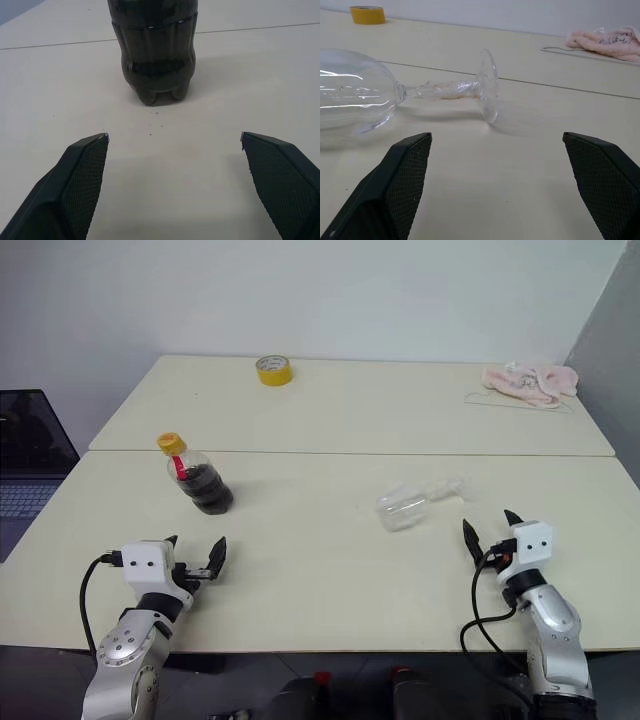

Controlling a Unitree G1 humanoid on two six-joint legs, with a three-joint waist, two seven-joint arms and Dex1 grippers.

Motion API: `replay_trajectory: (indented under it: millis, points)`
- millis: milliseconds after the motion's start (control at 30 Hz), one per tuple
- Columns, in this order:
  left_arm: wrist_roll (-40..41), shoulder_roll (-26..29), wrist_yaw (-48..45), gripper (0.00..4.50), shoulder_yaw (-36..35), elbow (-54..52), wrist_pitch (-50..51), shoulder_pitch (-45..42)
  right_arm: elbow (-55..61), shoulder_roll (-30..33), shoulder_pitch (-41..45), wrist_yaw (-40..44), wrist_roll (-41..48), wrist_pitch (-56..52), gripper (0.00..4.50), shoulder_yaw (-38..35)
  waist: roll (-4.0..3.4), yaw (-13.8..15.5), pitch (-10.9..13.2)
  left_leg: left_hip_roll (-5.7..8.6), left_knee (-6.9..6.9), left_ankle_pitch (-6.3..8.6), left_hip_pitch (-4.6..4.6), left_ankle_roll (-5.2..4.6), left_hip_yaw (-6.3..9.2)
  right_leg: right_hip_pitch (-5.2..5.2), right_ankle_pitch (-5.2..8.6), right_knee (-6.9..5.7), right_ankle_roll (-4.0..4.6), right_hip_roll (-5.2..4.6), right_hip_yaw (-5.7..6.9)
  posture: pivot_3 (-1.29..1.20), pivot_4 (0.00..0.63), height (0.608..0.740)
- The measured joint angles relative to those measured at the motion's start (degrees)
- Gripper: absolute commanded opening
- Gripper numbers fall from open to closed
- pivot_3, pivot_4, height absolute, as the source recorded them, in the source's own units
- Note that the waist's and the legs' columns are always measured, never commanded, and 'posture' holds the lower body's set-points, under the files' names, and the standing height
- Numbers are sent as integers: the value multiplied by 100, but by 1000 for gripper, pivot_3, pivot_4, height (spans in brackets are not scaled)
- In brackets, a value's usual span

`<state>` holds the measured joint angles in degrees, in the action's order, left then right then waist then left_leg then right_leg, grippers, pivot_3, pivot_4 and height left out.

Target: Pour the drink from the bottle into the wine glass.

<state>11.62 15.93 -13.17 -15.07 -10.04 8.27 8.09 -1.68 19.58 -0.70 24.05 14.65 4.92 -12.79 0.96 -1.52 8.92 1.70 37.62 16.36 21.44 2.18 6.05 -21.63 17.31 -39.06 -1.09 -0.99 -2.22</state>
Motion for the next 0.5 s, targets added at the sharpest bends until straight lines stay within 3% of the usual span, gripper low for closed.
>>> replay_trajectory:
  millis: [500]
  points:
    - [-103, 26, -42, 4462, 100, 0, -22, 3, -94, 28, 0, 97, -6, 105, 4500, 38, 0, 0, 0, 0, -1, 0, 0, 0, 0, 0, 0, 1, 0, 0, -1, 0, 150, 740]
